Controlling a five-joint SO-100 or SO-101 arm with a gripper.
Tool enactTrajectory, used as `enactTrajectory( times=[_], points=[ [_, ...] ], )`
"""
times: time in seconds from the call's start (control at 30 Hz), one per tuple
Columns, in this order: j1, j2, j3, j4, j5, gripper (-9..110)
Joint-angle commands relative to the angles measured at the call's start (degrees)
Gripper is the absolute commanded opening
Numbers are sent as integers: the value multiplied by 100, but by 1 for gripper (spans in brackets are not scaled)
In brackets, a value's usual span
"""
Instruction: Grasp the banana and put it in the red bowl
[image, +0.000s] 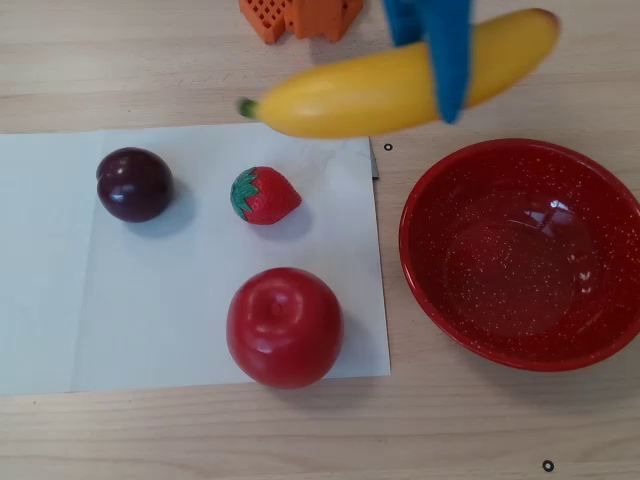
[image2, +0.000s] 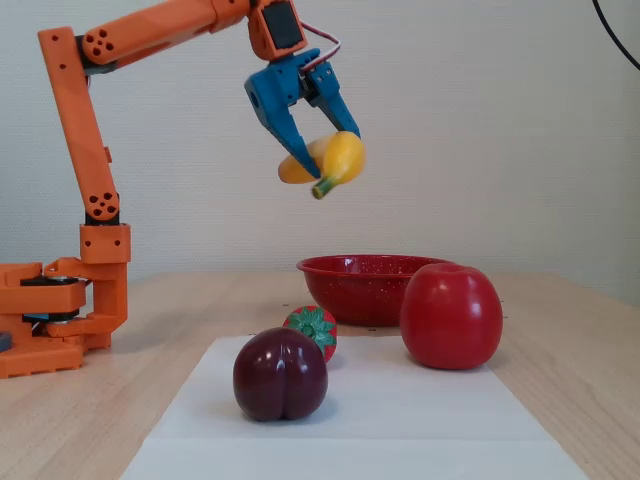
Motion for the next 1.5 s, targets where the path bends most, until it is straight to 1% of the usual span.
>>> enactTrajectory(
  times=[0.0, 0.23, 0.43, 0.67, 0.83, 0.97, 1.0, 1.13, 1.2, 1.33, 1.47],
  points=[
    [396, 211, -387, -527, 62, 0],
    [853, -299, 62, -1863, 202, 0],
    [1090, -712, 413, -2610, 457, 0],
    [1222, -1099, 809, -3111, 571, 0],
    [1239, -1389, 853, -3208, 457, 0],
    [1204, -1608, 932, -3410, 554, 0],
    [1178, -1661, 940, -3463, 589, 2],
    [1081, -1819, 940, -3472, 448, 22],
    [1037, -1828, 940, -3454, 413, 28],
    [940, -1767, 826, -3217, 431, 37],
    [800, -1714, 606, -2848, 387, 42]
  ],
)
